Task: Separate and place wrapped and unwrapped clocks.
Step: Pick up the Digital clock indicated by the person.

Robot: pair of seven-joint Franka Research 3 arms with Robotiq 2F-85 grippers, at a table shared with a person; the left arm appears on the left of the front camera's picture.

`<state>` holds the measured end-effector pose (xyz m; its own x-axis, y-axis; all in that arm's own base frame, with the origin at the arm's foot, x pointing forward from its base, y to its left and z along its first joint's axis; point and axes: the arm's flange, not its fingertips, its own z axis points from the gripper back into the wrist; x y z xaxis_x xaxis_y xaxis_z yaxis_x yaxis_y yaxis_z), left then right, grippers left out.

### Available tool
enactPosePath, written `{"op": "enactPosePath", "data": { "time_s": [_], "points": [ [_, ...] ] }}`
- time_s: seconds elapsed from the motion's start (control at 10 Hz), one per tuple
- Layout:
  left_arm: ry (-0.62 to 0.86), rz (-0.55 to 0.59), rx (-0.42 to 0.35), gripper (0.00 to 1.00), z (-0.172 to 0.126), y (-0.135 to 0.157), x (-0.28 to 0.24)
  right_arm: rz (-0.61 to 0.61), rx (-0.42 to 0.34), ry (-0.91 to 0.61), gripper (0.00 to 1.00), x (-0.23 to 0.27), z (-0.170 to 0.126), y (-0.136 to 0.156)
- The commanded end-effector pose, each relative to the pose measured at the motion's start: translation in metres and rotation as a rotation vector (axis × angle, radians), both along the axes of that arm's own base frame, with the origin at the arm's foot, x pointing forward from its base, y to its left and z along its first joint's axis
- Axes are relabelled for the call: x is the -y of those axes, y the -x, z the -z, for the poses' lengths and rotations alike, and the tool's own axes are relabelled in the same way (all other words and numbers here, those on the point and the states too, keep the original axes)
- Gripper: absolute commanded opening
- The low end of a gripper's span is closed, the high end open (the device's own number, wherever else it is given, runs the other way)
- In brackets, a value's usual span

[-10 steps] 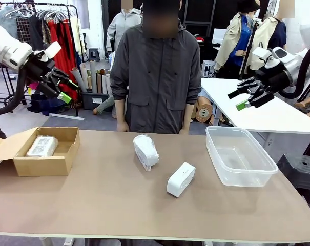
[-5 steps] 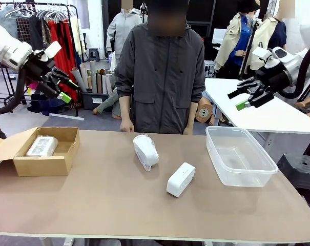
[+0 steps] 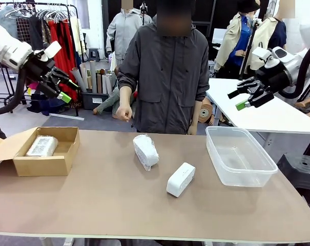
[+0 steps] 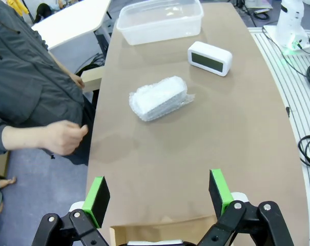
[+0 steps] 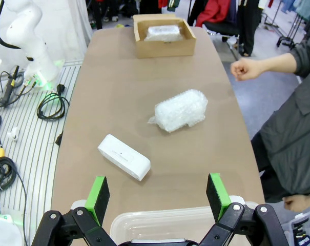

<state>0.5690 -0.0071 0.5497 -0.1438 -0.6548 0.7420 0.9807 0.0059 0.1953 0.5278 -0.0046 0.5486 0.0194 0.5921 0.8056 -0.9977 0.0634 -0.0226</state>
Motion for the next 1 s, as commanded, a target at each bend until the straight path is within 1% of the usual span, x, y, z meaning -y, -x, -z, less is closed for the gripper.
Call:
{"op": "enactPosePath", "data": {
  "time_s": [0.0, 0.9],
  "points": [
    [-0.004, 0.006, 0.01, 1.0, -0.0023, 0.001, -0.0002, 0.001, 0.003, -0.002, 1.0, -0.0004, -0.0009, 0.0022],
    [-0.004, 0.006, 0.01, 1.0, -0.0023, 0.001, -0.0002, 0.001, 0.003, -0.002, 1.0, -0.0004, -0.0009, 0.0022]
  ]
}}
